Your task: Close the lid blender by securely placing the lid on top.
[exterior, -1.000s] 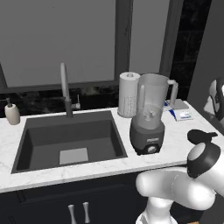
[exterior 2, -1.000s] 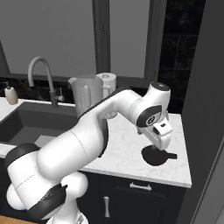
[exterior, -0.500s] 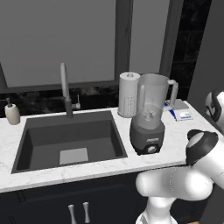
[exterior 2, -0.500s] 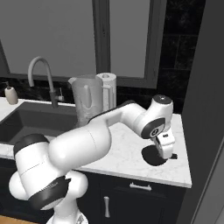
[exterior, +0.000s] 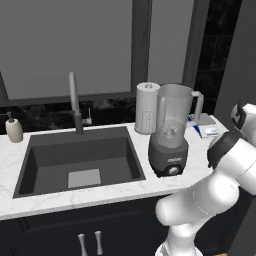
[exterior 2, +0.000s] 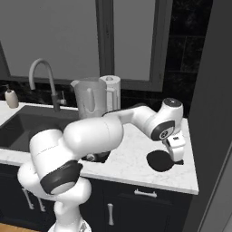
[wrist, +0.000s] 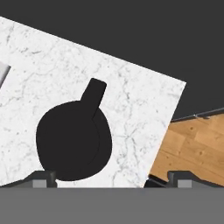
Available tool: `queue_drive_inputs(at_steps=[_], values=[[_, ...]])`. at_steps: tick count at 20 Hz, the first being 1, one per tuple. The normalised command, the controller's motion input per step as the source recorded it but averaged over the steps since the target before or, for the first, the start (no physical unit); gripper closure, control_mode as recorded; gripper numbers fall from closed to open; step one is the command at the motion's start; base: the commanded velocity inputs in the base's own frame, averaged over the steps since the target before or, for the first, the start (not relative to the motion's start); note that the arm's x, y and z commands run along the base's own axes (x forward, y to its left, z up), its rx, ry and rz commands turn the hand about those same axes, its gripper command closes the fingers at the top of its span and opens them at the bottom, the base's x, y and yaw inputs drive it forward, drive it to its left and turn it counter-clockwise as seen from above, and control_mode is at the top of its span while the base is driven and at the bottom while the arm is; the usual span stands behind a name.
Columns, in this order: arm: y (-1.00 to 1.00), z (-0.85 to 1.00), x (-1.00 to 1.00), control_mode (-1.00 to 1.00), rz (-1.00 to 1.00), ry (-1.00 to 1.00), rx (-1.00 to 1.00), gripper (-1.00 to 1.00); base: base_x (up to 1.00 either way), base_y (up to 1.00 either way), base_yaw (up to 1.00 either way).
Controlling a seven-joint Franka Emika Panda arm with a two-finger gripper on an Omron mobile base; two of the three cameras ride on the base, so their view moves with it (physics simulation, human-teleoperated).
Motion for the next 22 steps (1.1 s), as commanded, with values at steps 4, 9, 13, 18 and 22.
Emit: queue_drive_inputs(at_steps=[4,9,13,18,22], values=[[-0.24,-0.31,0.13,-1.00,0.00,0.07,0.00,-1.00,0.00,0.00,0.00],[-0.05,-0.23,0.29,-1.00,0.00,0.07,0.00,-1.00,0.00,0.00,0.00],[-0.06,-0.27,0.27,-1.00,0.00,0.06,0.00,-1.00,0.00,0.00,0.00],[-0.17,-0.35,0.06,-1.00,0.00,0.04,0.02,-1.00,0.00,0.00,0.00],[-0.24,-0.26,0.00,-1.00,0.00,0.00,0.06,-1.00,0.00,0.00,0.00]])
